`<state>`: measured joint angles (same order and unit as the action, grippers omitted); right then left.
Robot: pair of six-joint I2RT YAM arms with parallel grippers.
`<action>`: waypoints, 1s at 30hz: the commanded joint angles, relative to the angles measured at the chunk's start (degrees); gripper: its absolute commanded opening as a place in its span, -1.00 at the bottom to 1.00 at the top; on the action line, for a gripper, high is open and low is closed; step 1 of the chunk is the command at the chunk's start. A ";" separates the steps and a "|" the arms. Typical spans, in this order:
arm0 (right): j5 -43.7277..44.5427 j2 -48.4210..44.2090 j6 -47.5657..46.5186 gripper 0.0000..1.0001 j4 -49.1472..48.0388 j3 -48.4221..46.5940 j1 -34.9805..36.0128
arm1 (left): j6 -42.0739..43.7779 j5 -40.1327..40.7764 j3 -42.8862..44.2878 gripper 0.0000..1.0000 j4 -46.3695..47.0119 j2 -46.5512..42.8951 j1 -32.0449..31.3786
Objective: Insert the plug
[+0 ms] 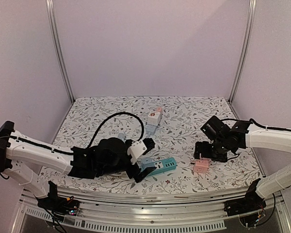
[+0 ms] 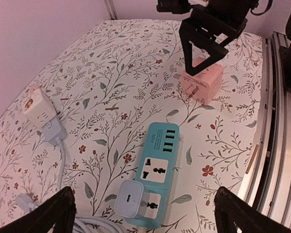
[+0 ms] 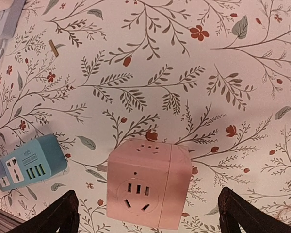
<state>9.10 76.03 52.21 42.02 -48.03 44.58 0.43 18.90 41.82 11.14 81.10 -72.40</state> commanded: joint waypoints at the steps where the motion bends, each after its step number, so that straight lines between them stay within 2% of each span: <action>1: 9.23 -4.36 -3.36 0.98 0.92 -0.50 0.17 | 2.72 -9.35 2.07 0.99 2.43 3.28 1.84; 5: 17.31 -9.71 -2.29 0.98 0.66 0.01 0.17 | 4.84 -14.63 7.82 0.99 0.28 9.43 2.55; 8: 21.24 -15.80 -3.06 0.98 -3.11 2.29 0.23 | 6.71 -20.68 12.51 0.98 -0.68 14.23 3.32; 13: 15.86 -23.10 -9.61 0.98 -13.05 7.14 0.18 | 11.24 -28.80 22.30 0.99 -4.97 22.18 4.52; 19: 13.39 -25.36 -13.91 0.98 -13.29 7.15 0.16 | 14.04 -34.23 34.25 0.99 -10.80 31.87 6.61; 23: 11.94 -31.95 -15.40 0.98 -15.36 9.61 0.16 | 14.78 -37.57 41.58 0.97 -16.25 37.85 7.74; 30: 9.09 -38.64 -17.71 0.94 -12.50 8.95 0.19 | 18.03 -41.02 53.14 0.93 -22.08 47.87 8.17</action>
<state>20.69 39.33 36.95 28.67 -38.89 44.58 15.81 -18.17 90.08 -5.45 124.55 -64.95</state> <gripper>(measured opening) 0.974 0.971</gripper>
